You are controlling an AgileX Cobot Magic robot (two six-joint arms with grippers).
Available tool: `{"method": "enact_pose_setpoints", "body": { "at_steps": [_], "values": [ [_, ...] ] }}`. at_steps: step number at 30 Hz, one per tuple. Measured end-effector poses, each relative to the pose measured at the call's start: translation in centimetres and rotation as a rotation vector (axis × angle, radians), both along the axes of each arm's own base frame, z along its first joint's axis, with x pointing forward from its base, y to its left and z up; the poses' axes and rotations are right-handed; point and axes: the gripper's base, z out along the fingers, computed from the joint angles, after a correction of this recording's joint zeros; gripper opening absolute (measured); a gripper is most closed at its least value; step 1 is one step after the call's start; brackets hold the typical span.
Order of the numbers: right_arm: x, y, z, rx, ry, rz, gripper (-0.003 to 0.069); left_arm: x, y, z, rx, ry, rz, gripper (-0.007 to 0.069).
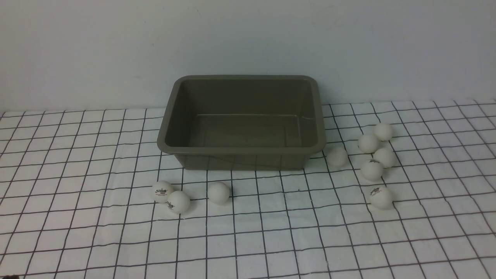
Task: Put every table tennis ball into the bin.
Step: Use the right arm to clamp the table tennis ball closest to it
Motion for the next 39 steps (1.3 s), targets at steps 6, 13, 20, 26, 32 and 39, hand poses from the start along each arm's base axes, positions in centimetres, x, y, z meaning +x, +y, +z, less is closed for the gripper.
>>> {"method": "enact_pose_setpoints", "body": {
  "at_steps": [6, 13, 20, 26, 32, 39],
  "values": [
    [4.0, 0.6, -3.2, 0.085, 0.241, 0.068, 0.0327, 0.0, 0.0, 0.0, 0.0, 0.0, 0.0, -0.0004],
    [7.9, 1.2, -6.1, 0.129, 0.392, 0.131, 0.0327, 0.0, 0.0, 0.0, 0.0, 0.0, 0.0, -0.0004],
    [10.4, 5.1, -3.5, 0.101, 0.326, 0.292, 0.0327, 0.0, 0.0, 0.0, 0.0, 0.0, 0.0, -0.0004],
    [13.5, 7.7, -2.2, -0.105, 0.405, 0.297, 0.0327, 0.0, 0.0, 0.0, 0.0, 0.0, 0.0, -0.0004],
    [14.7, 6.0, -2.9, -0.294, 0.535, 0.103, 0.0327, 0.0, 0.0, 0.0, 0.0, 0.0, 0.0, -0.0004],
    [15.5, 6.7, -4.3, -0.309, 0.586, 0.094, 0.0327, 0.0, 0.0, 0.0, 0.0, 0.0, 0.0, -0.0004]
  ]
}}
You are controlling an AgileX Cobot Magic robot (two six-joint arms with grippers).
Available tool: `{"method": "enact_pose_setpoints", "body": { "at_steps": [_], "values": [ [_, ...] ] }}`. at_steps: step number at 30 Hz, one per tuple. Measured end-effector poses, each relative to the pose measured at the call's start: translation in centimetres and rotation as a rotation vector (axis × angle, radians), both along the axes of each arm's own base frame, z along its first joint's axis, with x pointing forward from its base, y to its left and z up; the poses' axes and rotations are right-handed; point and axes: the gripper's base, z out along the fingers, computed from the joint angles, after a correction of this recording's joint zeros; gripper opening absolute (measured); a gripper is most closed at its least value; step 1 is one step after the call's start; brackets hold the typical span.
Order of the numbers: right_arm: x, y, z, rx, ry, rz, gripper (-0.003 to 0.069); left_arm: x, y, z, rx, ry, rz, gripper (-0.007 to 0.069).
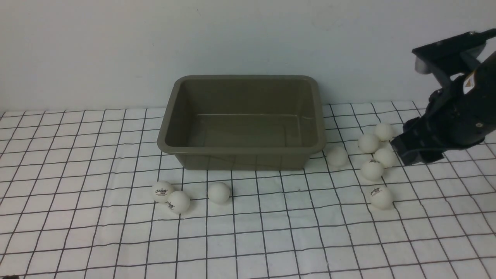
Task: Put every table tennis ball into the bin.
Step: Use the right arm to clamp the table tennis ball closest to it
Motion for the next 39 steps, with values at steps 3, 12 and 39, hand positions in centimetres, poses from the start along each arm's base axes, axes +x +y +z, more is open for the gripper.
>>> {"method": "enact_pose_setpoints", "body": {
  "at_steps": [3, 12, 39],
  "values": [
    [0.8, 0.4, -1.1, 0.003, 0.026, -0.001, 0.0329, 0.0, 0.0, 0.0, 0.0, 0.0, 0.0, -0.0004],
    [4.1, 1.4, -6.0, -0.007, 0.06, 0.01, 0.0412, 0.0, 0.0, 0.0, 0.0, 0.0, 0.0, -0.0004],
    [6.5, 1.7, -12.2, -0.099, 0.147, 0.021, 0.0449, 0.0, 0.0, 0.0, 0.0, 0.0, 0.0, -0.0004]
  ]
}}
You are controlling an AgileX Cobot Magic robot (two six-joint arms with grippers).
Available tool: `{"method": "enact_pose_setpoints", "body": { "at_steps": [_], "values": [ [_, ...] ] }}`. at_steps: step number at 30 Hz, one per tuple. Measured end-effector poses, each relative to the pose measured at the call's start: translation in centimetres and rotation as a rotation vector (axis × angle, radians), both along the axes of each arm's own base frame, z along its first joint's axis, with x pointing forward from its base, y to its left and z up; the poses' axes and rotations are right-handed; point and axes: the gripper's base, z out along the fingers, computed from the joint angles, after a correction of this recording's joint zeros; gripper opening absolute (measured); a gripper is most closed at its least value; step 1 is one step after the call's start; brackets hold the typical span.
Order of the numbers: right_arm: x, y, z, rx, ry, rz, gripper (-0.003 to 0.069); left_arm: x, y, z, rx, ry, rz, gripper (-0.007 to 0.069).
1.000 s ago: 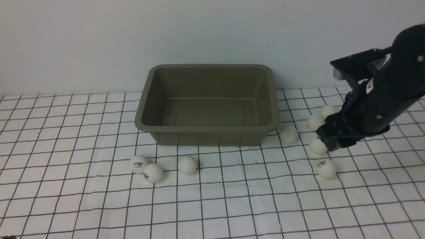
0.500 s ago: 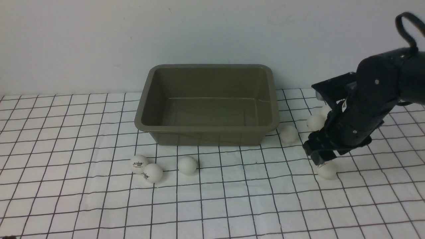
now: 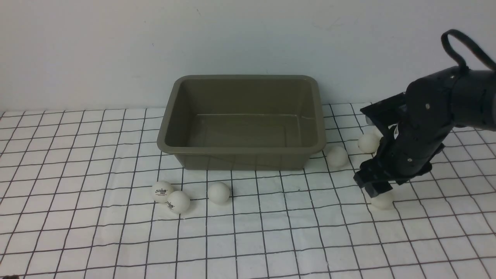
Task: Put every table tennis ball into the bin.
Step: Use the right arm to clamp the table tennis ball closest to it
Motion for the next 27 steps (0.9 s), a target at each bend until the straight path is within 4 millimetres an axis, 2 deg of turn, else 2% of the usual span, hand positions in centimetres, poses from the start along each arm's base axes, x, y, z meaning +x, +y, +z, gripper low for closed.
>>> {"method": "enact_pose_setpoints", "body": {
  "at_steps": [7, 15, 22, 27],
  "values": [
    [0.4, 0.1, -1.5, -0.008, 0.024, 0.0, 0.0449, 0.0, 0.0, 0.0, 0.0, 0.0, 0.0, -0.0004],
    [0.5, 0.1, -1.6, -0.007, 0.019, 0.002, 0.0449, 0.0, 0.0, 0.0, 0.0, 0.0, 0.0, -0.0004],
    [0.7, 0.2, -3.1, -0.018, 0.055, 0.002, 0.0449, 0.0, 0.0, 0.0, 0.0, 0.0, 0.0, -0.0004],
    [0.7, 0.2, -3.3, -0.019, 0.057, 0.003, 0.0442, 0.0, 0.0, 0.0, 0.0, 0.0, 0.0, -0.0004]
  ]
}}
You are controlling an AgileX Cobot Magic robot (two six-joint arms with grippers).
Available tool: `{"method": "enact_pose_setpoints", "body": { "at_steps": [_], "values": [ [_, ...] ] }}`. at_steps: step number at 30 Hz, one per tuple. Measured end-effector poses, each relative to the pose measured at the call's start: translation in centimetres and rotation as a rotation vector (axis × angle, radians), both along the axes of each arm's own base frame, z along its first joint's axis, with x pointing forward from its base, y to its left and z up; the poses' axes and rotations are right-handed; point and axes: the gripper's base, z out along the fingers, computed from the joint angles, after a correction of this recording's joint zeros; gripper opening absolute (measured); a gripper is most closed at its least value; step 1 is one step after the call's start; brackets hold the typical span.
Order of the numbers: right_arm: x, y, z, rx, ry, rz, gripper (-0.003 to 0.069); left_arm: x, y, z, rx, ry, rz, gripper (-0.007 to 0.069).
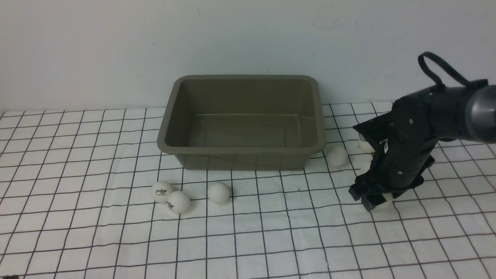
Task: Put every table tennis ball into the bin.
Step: Use the right arm to clamp the table tennis ball closest to it, then use the right arm to put the table tennis ball into the box
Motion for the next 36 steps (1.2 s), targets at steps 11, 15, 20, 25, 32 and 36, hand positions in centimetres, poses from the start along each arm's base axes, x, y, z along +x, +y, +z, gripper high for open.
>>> {"method": "enact_pose_setpoints", "body": {
  "at_steps": [11, 15, 20, 25, 32, 36],
  "values": [
    [0.0, -0.1, 0.0, -0.008, 0.004, 0.004, 0.0366, 0.0, 0.0, 0.0, 0.0, 0.0, 0.0, -0.0004],
    [0.1, -0.1, 0.5, -0.02, 0.025, 0.001, 0.0366, 0.0, 0.0, 0.0, 0.0, 0.0, 0.0, -0.0004],
    [0.9, 0.4, 2.9, -0.001, 0.042, -0.012, 0.0366, 0.0, 0.0, 0.0, 0.0, 0.0, 0.0, -0.0004],
    [3.3, 2.9, 10.5, 0.232, -0.083, 0.015, 0.0366, 0.0, 0.0, 0.0, 0.0, 0.0, 0.0, -0.0004],
    [6.8, 6.9, 12.9, 0.342, -0.202, 0.131, 0.0366, 0.0, 0.0, 0.0, 0.0, 0.0, 0.0, -0.0004],
    [7.9, 8.6, 11.3, 0.33, -0.194, 0.18, 0.0366, 0.0, 0.0, 0.0, 0.0, 0.0, 0.0, -0.0004]
  ]
}}
